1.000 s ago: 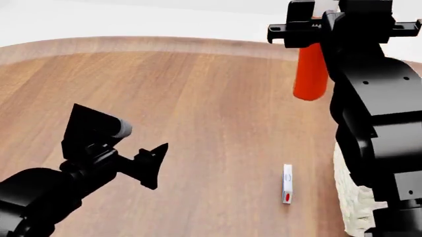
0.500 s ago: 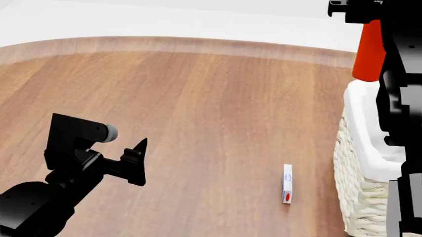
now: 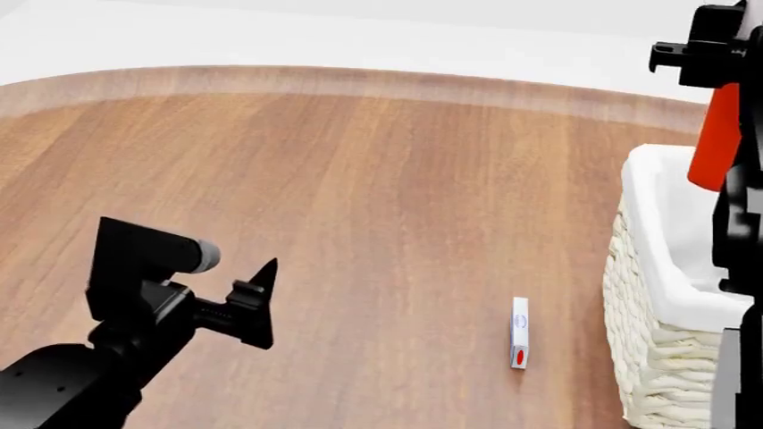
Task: Pick up the ketchup, and put it in the basket.
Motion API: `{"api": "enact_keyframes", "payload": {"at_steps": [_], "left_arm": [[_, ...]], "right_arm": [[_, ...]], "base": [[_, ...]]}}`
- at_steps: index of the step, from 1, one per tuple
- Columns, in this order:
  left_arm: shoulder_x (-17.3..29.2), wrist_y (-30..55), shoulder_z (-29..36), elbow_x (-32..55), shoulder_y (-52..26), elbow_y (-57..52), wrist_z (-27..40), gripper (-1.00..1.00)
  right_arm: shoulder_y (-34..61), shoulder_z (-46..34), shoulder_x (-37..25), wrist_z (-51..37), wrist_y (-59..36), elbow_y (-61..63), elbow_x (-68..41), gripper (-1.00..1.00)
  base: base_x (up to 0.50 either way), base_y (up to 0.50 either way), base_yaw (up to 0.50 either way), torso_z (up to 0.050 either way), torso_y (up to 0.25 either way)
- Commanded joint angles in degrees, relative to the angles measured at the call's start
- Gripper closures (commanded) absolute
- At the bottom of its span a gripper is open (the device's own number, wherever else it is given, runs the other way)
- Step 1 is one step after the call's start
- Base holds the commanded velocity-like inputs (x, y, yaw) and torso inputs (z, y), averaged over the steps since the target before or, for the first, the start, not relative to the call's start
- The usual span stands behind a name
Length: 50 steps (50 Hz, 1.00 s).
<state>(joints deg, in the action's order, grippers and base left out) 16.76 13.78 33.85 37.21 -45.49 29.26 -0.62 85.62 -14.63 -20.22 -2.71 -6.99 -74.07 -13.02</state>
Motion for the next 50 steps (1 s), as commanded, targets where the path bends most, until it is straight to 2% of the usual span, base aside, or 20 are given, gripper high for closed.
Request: {"api": "enact_keyframes", "payload": {"at_steps": [1, 27, 50], "left_arm": [[-1.1, -1.8, -0.5, -1.9, 1.4, -0.9, -1.4, -1.00], [0.3, -1.7, -0.4, -0.6, 4.0, -4.3, -1.6, -1.00], [0.5, -1.8, -0.2, -0.2, 4.9, -4.5, -1.8, -1.00]], "right_arm": [[-0.9, 7.8, 0.5, 1.9, 2.2, -0.9, 7.8, 1.00], [-7.5, 13.5, 0.8, 3.3, 6.7, -0.9, 11.9, 1.00], [-11.2, 17.7, 0.4, 3.1, 6.2, -0.9, 12.2, 1.00]], "base": [[0.00, 0.00, 0.00, 0.000, 0.000], [0.00, 0.00, 0.00, 0.000, 0.000], [0.00, 0.00, 0.00, 0.000, 0.000]]}}
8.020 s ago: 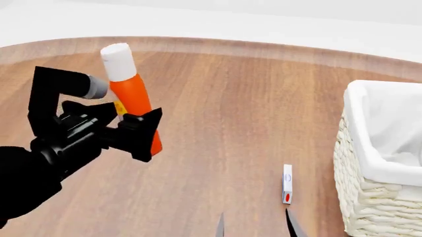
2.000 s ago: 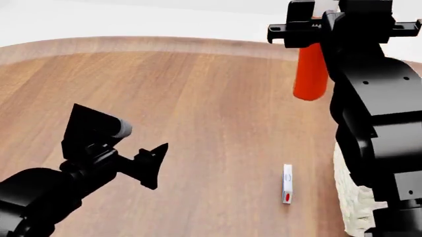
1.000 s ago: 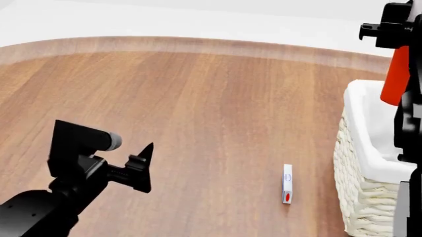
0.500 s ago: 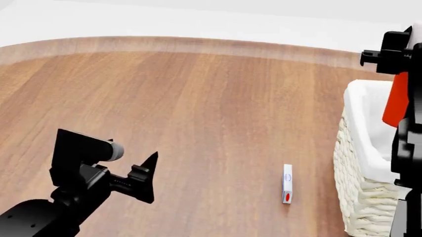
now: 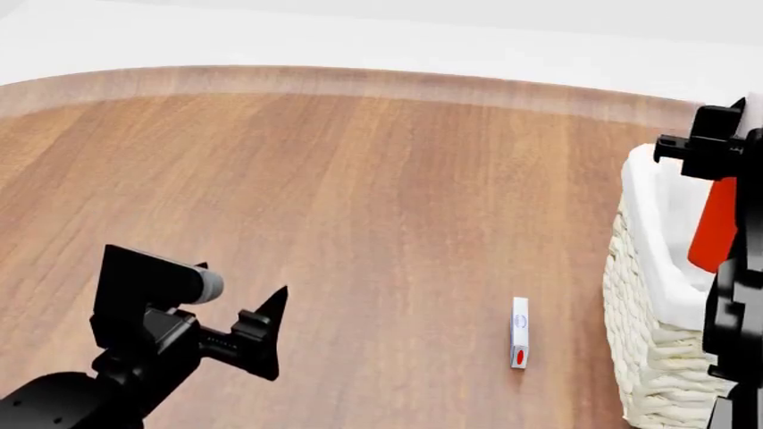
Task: Pick up the ketchup, and put it in the basket.
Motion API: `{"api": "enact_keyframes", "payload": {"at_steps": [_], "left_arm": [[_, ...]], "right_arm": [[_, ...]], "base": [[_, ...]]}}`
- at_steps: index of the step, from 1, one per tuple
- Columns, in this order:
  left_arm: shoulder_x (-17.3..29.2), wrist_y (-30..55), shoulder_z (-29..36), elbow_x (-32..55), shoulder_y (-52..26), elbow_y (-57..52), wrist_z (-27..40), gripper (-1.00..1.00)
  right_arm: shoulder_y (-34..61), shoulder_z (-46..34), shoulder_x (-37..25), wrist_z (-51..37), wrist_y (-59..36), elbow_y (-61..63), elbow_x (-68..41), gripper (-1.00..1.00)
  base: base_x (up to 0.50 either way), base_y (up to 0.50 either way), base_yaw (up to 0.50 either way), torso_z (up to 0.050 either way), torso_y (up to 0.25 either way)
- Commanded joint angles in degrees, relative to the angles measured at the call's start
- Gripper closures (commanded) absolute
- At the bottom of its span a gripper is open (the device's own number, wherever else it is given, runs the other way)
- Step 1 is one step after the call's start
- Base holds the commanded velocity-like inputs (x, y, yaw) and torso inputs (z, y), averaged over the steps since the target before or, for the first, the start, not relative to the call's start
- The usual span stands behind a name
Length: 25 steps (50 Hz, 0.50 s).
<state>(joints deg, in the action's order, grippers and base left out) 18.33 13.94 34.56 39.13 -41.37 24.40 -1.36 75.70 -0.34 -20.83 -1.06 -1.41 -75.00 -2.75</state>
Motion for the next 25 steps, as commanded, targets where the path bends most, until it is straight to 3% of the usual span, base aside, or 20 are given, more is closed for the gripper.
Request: {"api": "enact_keyframes", "payload": {"at_steps": [1, 25], "left_arm": [[-1.0, -2.0, -0.9, -2.0, 0.9, 0.3, -1.1, -1.00], [-0.6, -1.3, -0.6, -1.6, 1.5, -0.7, -0.6, -1.00]], "right_arm": [[-1.4, 3.6, 1.0, 1.5, 0.6, 0.0, 1.9, 1.00], [-3.2, 5.9, 0.7, 1.4, 0.7, 0.0, 2.4, 1.00]], "base": [[0.00, 0.00, 0.00, 0.000, 0.000], [0.00, 0.00, 0.00, 0.000, 0.000]]}}
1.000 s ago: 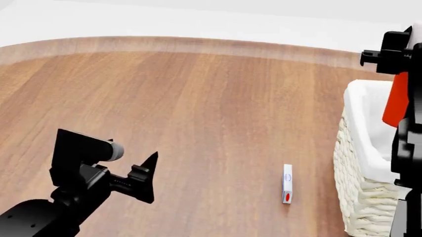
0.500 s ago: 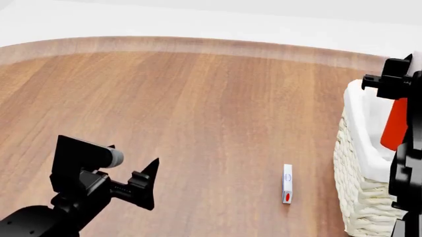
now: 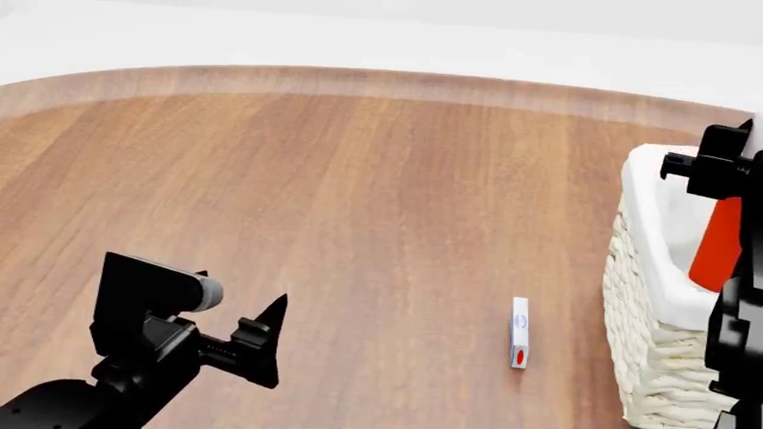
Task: Pick up the ketchup, and put it in the basket.
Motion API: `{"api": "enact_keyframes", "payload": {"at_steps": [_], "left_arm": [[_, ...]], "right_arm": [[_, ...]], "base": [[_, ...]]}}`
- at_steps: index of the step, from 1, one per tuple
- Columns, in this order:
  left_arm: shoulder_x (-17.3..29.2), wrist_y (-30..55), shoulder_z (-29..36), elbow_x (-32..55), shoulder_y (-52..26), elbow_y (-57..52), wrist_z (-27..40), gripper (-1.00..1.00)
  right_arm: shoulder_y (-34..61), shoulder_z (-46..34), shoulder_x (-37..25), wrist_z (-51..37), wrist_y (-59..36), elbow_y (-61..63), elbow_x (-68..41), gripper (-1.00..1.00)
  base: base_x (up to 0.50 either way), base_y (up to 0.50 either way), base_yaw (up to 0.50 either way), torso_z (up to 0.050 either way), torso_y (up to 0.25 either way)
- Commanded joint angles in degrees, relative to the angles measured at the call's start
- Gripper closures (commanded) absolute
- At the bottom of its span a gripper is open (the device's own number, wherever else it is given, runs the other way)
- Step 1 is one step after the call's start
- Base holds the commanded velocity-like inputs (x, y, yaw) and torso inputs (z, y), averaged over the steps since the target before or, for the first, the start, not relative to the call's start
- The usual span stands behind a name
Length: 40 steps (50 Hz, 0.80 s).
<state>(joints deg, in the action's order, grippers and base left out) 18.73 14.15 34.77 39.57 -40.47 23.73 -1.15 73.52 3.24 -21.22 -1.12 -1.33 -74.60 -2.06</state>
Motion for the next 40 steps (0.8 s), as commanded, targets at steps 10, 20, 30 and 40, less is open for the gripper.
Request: {"api": "enact_keyframes", "payload": {"at_steps": [10, 20, 30, 40], "left_arm": [[-0.9, -1.1, -0.8, -1.7, 0.8, -0.2, -0.6, -1.00], [-1.0, -1.2, -0.8, -1.5, 1.0, 0.0, -0.7, -1.00], [-0.8, -1.3, -0.9, -1.4, 1.2, 0.1, -0.7, -1.00], [-0.6, -1.7, -1.5, -0.8, 1.6, -1.6, 0.4, -1.00]], "right_arm": [[-1.2, 2.8, 1.2, 2.7, 0.3, -0.4, 1.7, -1.00], [-0.6, 2.5, 1.5, 3.5, 0.8, -0.4, 2.1, -1.00], [-0.2, 2.0, 2.1, 4.4, 1.0, -0.4, 2.2, -1.00], [-0.1, 1.7, 3.1, 5.5, 4.9, -0.4, 2.0, -1.00]], "base": [[0.00, 0.00, 0.00, 0.000, 0.000], [0.00, 0.00, 0.00, 0.000, 0.000], [0.00, 0.00, 0.00, 0.000, 0.000], [0.00, 0.00, 0.00, 0.000, 0.000]]}}
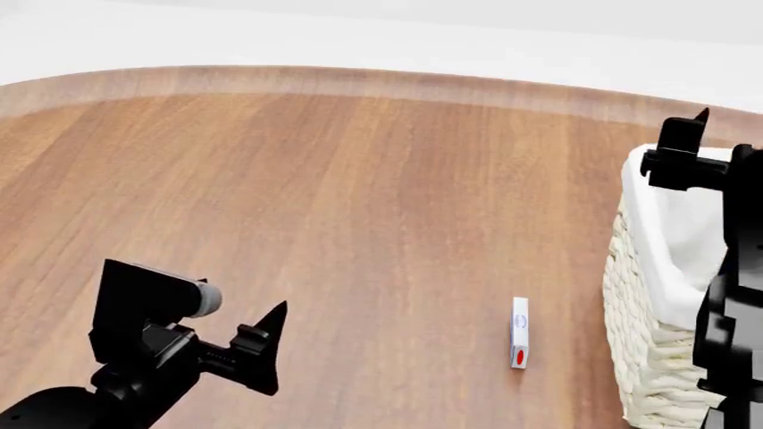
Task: Pick up the ketchup, and put it in the basket.
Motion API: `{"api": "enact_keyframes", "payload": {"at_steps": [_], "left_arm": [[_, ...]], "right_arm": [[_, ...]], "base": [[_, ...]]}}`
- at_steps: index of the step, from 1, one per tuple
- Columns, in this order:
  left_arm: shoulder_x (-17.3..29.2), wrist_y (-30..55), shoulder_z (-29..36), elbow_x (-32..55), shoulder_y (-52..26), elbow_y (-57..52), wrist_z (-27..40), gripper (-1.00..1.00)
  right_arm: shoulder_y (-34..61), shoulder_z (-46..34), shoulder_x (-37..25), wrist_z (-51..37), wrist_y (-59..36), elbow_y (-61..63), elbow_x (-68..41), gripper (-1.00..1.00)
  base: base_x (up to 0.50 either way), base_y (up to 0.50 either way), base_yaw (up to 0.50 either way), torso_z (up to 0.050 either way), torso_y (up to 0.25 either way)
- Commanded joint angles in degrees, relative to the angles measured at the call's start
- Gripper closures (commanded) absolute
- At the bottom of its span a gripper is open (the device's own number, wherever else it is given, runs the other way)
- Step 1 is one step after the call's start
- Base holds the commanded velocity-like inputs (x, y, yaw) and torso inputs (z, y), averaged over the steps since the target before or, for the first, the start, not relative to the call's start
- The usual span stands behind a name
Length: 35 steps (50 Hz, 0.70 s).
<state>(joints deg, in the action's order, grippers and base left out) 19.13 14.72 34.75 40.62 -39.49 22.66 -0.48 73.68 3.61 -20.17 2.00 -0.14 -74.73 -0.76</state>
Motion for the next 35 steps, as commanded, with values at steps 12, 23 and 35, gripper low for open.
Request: {"api": "enact_keyframes", "payload": {"at_steps": [12, 23, 35], "left_arm": [[-2.4, -4.8, -6.0, -1.6, -0.2, -1.6, 7.7, -1.00], [-1.3, -2.9, -6.3, -0.2, 0.9, -6.8, 9.8, -1.00], [-0.9, -5.9, -7.9, -1.7, 2.5, -12.7, 14.6, -1.00]], "right_arm": [[-4.0, 2.6, 3.8, 2.7, 13.8, 0.2, -0.2, -1.00], [-19.0, 2.3, 7.6, 4.3, 0.4, 33.7, -1.4, -1.00], [-34.8, 0.7, 11.2, 0.6, -4.6, 62.6, 0.2, -1.00]], "base": [[0.00, 0.00, 0.00, 0.000, 0.000], [0.00, 0.00, 0.00, 0.000, 0.000], [0.00, 0.00, 0.00, 0.000, 0.000]]}}
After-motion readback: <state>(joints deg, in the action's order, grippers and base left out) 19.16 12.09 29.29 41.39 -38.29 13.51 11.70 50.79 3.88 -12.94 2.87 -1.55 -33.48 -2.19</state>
